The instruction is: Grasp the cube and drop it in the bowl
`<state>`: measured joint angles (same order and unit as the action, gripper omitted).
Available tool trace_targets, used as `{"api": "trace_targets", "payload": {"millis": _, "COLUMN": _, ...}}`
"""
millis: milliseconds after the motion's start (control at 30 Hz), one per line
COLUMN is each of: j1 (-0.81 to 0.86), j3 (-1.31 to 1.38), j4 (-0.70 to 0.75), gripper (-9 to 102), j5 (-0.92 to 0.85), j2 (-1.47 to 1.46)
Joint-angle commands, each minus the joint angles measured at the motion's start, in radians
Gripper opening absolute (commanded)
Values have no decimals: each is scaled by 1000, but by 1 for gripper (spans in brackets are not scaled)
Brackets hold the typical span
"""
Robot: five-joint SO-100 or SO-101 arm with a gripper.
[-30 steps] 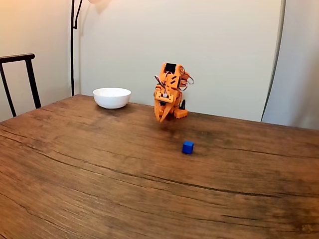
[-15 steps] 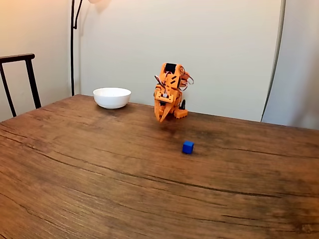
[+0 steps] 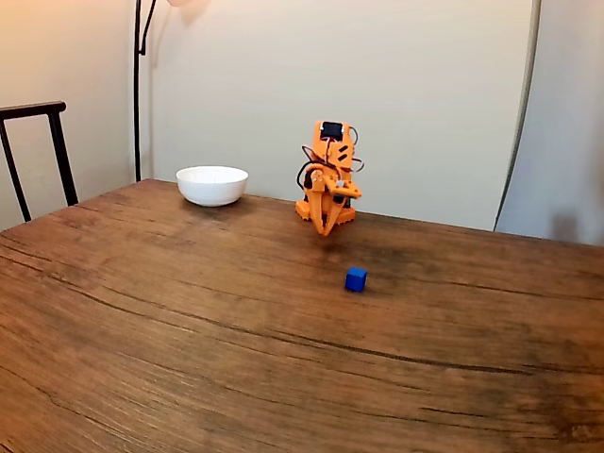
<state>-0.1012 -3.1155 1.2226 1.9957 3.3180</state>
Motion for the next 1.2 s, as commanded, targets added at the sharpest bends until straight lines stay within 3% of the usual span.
{"api": "trace_targets", "payload": {"millis": 0, "j1": -86, "j3": 38, "j4": -43, "gripper": 0, "j5": -2, "j2": 6}}
{"api": "trace_targets", "payload": {"millis": 100, "j1": -149, "j3": 75, "j4": -43, "gripper": 0, "j5": -18, "j2": 6}}
{"api": "trace_targets", "payload": {"millis": 200, "j1": -216, "j3": 126, "j4": -60, "gripper": 0, "j5": -144, "j2": 6}}
{"api": "trace_targets", "payload": {"millis": 567, "j1": -403, "j3": 155, "j4": -328, "gripper": 0, "j5": -314, "j2": 3}}
{"api": "trace_targets", "payload": {"millis": 767, "j1": -407, "j3": 178, "j4": -434, "gripper": 0, "j5": -318, "j2": -6}}
{"api": "trace_targets", "payload": {"millis": 1167, "j1": -337, "j3": 483, "j4": -433, "gripper": 0, "j5": -305, "j2": -296}}
